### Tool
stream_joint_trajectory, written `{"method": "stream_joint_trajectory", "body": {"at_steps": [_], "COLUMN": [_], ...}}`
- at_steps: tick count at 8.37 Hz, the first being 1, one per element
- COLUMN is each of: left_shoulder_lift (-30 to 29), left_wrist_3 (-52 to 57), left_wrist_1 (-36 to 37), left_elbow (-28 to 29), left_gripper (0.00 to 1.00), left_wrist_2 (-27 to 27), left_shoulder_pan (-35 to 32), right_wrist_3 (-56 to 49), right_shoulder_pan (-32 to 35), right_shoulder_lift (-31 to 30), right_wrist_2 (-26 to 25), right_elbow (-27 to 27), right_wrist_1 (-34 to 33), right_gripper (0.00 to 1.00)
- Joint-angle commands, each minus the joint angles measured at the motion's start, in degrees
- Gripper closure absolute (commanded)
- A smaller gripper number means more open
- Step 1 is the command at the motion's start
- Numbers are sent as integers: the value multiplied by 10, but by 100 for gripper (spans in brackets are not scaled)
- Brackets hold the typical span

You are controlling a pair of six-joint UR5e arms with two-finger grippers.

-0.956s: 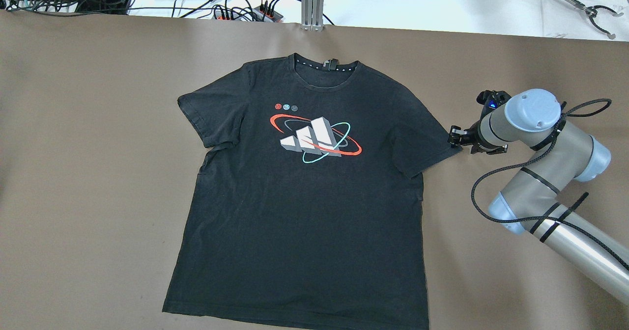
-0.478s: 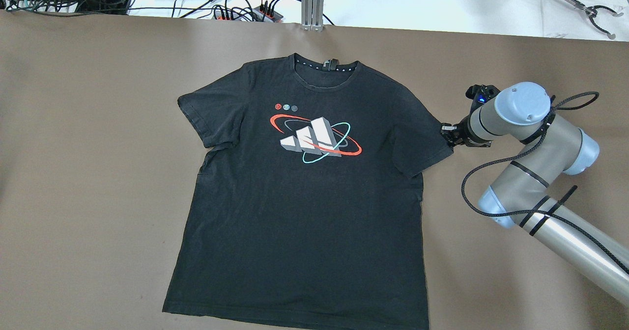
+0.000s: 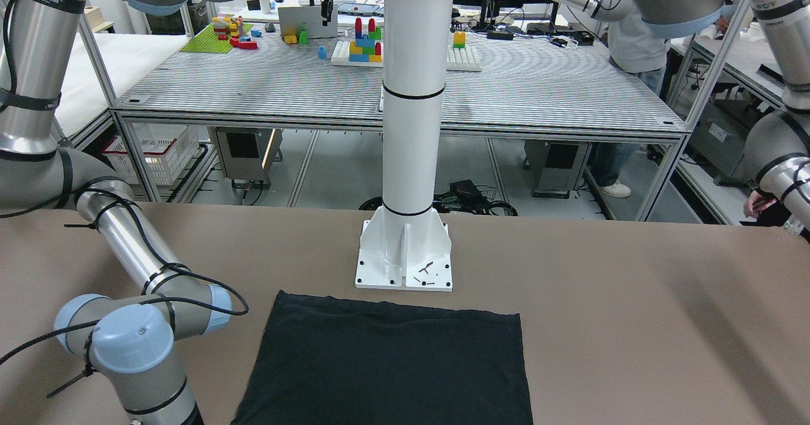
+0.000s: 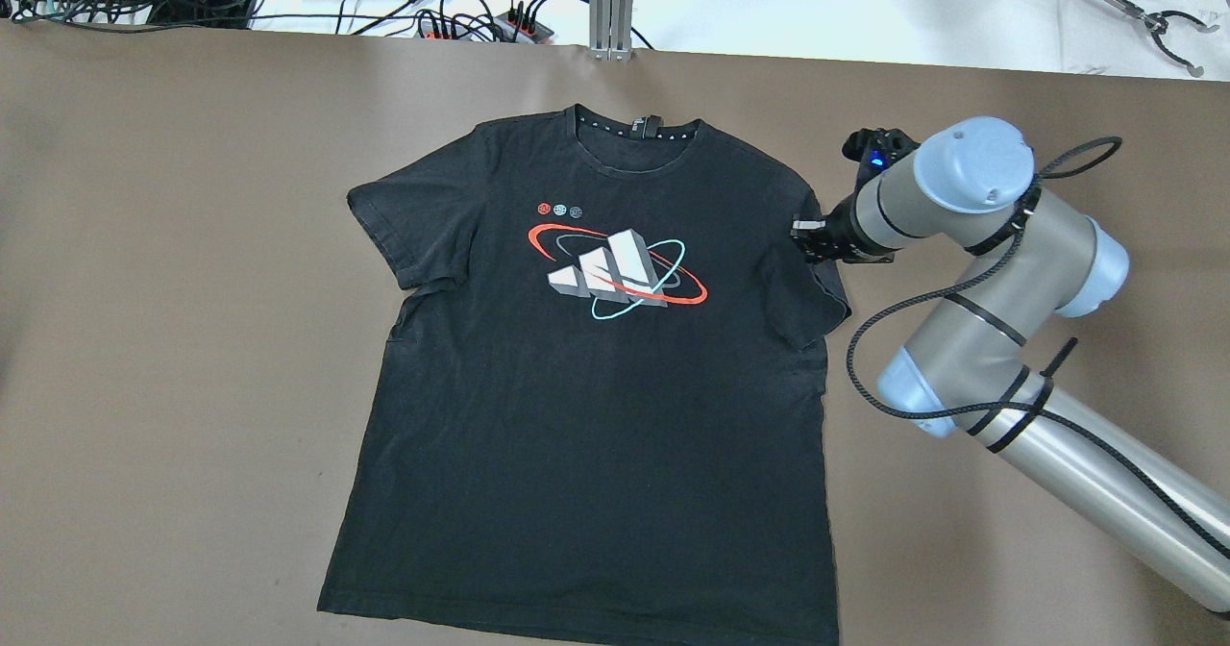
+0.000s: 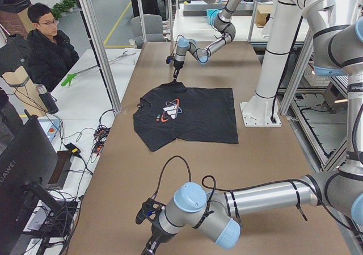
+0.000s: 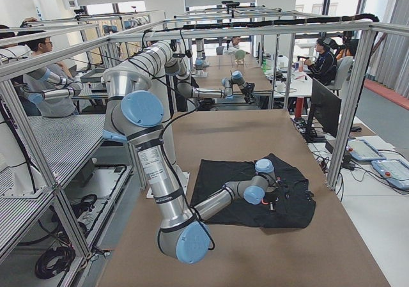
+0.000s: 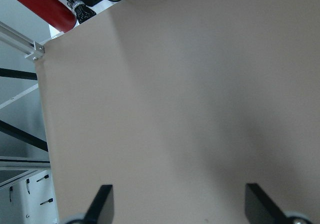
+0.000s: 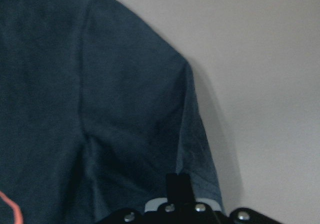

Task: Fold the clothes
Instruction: 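Move the right gripper toward the shirt's sleeve nearest it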

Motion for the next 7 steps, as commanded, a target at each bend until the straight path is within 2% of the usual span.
{"method": "stream_joint_trajectory", "body": {"at_steps": [1, 5, 6, 7], "left_shoulder_lift": [0, 0, -1, -7], "left_wrist_3": [-1, -1, -1, -1], "left_wrist_1": [1, 1, 2, 4], "left_elbow": [1, 2, 1, -4], "left_gripper": [7, 7, 7, 9], "left_wrist_2": [1, 2, -3, -16], "left_shoulder_pan": [0, 0, 1, 4], "right_wrist_3": [1, 12, 13, 14], "right_shoulder_pan": [-26, -27, -31, -41], "right_shoulder_lift": [71, 90, 91, 92], "right_wrist_2": [-33, -33, -34, -51], "right_elbow": [-49, -85, -85, -80], "right_wrist_1": [-30, -24, -23, -23], "right_gripper": [100, 100, 7, 5]}}
